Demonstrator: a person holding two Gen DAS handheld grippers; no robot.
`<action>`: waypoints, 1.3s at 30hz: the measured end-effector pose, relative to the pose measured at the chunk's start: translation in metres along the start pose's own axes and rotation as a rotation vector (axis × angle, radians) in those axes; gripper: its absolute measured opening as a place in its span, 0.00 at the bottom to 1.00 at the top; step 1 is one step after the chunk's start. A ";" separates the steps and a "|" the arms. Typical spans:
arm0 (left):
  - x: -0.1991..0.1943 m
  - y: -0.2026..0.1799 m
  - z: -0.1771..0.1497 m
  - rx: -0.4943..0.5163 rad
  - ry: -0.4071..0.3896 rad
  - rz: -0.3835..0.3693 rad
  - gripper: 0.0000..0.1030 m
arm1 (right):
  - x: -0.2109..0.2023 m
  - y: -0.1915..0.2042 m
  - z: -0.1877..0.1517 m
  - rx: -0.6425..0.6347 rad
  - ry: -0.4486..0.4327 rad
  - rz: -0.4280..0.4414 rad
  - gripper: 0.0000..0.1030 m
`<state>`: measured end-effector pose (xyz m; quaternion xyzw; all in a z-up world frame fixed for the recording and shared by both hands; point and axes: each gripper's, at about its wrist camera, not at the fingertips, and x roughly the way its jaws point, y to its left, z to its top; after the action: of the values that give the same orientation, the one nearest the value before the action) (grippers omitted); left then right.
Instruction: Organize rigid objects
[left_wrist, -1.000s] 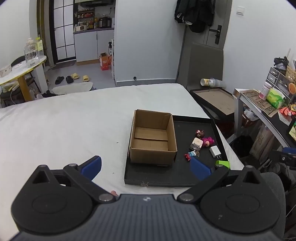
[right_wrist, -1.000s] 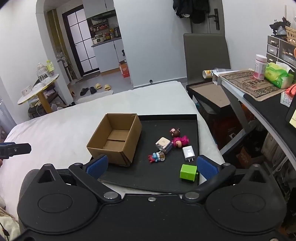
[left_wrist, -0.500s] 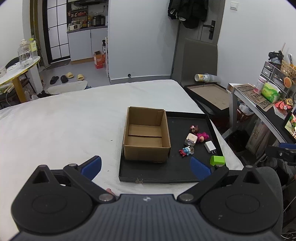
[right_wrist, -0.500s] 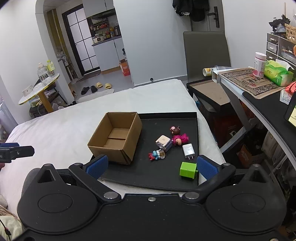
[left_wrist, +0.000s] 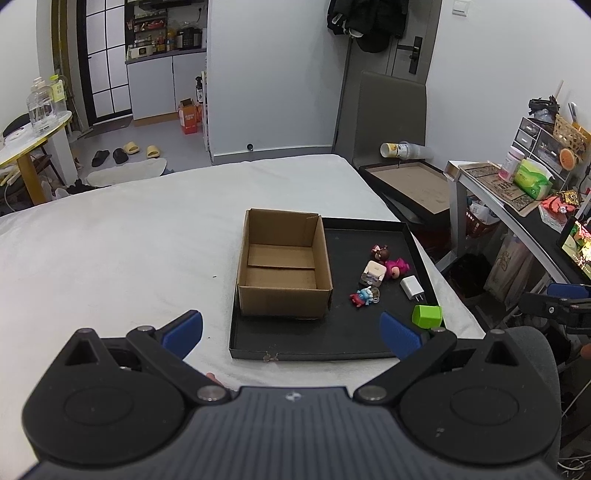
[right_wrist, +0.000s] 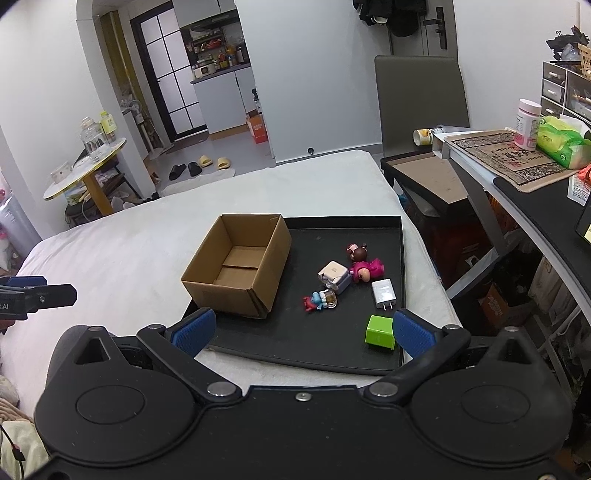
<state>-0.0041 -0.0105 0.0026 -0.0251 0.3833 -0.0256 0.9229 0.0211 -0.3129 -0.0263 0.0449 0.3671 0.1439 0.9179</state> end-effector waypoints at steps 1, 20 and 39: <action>0.000 0.000 0.000 0.000 -0.001 0.000 0.99 | 0.000 0.000 0.000 0.000 0.000 -0.002 1.00; -0.001 -0.002 0.000 0.001 0.007 -0.003 0.99 | 0.000 0.000 0.001 -0.004 0.002 0.002 1.00; 0.000 0.004 -0.002 -0.002 0.009 -0.004 0.99 | -0.001 0.001 0.001 -0.003 -0.005 -0.002 1.00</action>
<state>-0.0053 -0.0068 0.0013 -0.0266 0.3876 -0.0273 0.9210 0.0212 -0.3120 -0.0248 0.0433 0.3648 0.1433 0.9190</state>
